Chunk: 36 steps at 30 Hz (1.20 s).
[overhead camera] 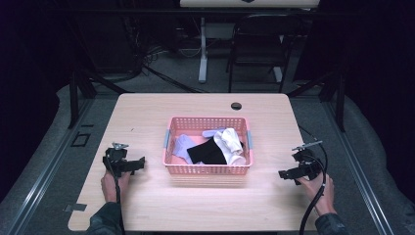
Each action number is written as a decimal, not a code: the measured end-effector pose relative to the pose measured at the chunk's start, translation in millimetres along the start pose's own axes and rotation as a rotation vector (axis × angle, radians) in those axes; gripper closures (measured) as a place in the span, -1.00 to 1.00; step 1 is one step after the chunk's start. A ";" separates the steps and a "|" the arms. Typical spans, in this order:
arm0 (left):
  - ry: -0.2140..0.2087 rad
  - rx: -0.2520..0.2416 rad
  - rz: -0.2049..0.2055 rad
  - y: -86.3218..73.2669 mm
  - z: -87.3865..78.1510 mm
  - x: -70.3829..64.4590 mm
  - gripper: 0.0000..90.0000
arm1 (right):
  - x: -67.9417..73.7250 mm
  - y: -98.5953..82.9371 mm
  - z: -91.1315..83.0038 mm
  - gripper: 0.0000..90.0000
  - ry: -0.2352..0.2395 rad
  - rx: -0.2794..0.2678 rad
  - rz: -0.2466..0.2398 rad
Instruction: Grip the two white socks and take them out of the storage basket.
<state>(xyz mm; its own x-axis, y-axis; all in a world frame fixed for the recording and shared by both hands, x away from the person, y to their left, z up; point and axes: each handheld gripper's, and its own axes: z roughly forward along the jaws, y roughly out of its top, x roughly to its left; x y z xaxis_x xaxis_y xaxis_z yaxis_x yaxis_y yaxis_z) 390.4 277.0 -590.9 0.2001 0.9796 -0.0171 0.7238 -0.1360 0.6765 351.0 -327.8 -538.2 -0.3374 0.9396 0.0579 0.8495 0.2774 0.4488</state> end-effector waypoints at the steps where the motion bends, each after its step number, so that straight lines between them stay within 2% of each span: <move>1: 0.000 0.000 0.000 0.0 0.0 0.0 -0.99 | 0.2 0.2 -0.2 -0.99 0.004 -0.003 0.007; 2: 0.000 0.000 0.000 0.0 0.0 0.0 -0.99 | 1.0 1.0 -1.9 -0.93 0.015 -0.014 0.003; 5: 0.013 -0.002 -0.010 -0.1 0.0 -0.4 -0.99 | 3.7 3.9 -6.1 -0.93 0.011 -0.030 -0.015; 6: 0.013 -0.002 -0.010 -0.1 0.0 -0.4 -0.99 | 4.6 5.3 -6.5 -0.94 0.026 -0.033 -0.019; 9: 0.014 -0.001 -0.012 -0.2 -0.1 -0.6 -0.99 | 6.5 7.6 -8.0 -0.96 0.029 -0.033 -0.027; 14: 0.015 -0.001 -0.011 -0.3 -0.3 -0.8 -0.99 | 10.5 15.3 -13.8 -1.00 0.032 -0.006 -0.042; 25: 0.016 -0.002 -0.020 0.1 0.3 -0.5 -0.99 | 15.2 37.1 -28.8 -1.00 0.053 0.002 -0.049; 27: 0.018 -0.003 -0.020 0.2 0.4 -0.7 -0.99 | 17.8 41.3 -32.7 -1.00 0.044 -0.003 -0.064; 31: 0.017 -0.002 -0.021 0.3 0.4 -0.6 -0.99 | 25.0 52.5 -41.6 -1.00 0.065 -0.011 -0.074; 35: 0.017 -0.002 -0.021 0.2 0.4 -0.6 -0.99 | 36.4 66.9 -49.1 -1.00 0.079 -0.025 -0.100; 36: 0.018 -0.002 -0.020 0.3 0.4 -0.6 -0.99 | 39.0 70.8 -51.1 -1.00 0.073 -0.018 -0.119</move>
<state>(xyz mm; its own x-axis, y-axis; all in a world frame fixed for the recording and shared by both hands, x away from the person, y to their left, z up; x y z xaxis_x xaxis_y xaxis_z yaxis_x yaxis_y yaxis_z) 390.7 276.3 -591.0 0.1738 0.9846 -0.0179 0.7261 -0.1159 0.6777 377.3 -281.8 -458.7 -0.4647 0.8829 0.0674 0.7943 0.3819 0.4725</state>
